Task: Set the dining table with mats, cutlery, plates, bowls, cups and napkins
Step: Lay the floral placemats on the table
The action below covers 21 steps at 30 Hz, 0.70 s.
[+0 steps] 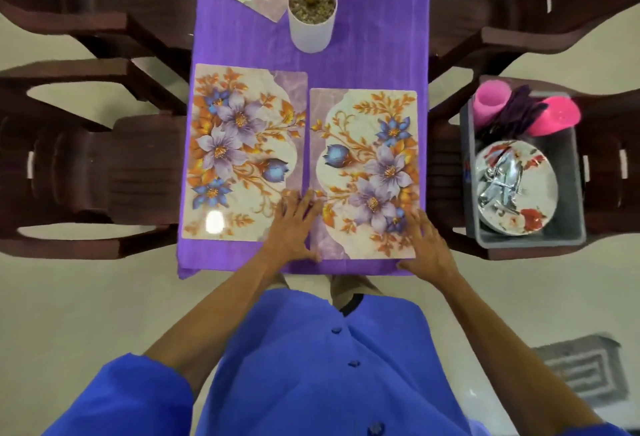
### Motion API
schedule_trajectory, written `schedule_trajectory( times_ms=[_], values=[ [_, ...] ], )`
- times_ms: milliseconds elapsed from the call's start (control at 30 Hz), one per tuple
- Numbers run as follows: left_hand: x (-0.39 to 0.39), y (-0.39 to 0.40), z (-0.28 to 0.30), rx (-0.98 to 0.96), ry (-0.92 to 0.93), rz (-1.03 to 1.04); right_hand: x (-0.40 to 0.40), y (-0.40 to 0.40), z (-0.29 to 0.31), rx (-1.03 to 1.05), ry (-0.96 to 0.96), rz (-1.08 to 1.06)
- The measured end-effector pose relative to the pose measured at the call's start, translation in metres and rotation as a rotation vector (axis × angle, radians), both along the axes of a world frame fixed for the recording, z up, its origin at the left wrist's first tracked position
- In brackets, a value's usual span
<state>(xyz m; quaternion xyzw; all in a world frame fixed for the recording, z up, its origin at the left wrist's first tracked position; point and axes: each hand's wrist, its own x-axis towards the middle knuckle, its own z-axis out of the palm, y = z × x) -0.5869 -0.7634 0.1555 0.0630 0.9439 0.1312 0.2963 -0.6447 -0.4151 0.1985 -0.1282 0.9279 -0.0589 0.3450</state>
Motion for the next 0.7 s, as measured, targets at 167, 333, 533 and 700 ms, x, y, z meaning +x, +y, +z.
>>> schedule_trajectory(
  times_ms=[167,333,533,700],
  values=[
    [-0.006,0.009,0.014,-0.071,-0.006,0.031,-0.003,0.005,-0.006,-0.043,0.006,-0.035],
    [-0.021,0.010,0.018,-0.111,0.025,0.058,-0.008,0.006,-0.011,-0.043,0.052,-0.039],
    [-0.028,0.014,0.022,-0.123,0.065,0.097,-0.006,0.006,-0.008,-0.065,0.074,-0.038],
    [-0.010,0.015,0.017,-0.075,-0.017,0.033,-0.003,0.006,-0.007,-0.095,0.053,-0.075]
  ],
)
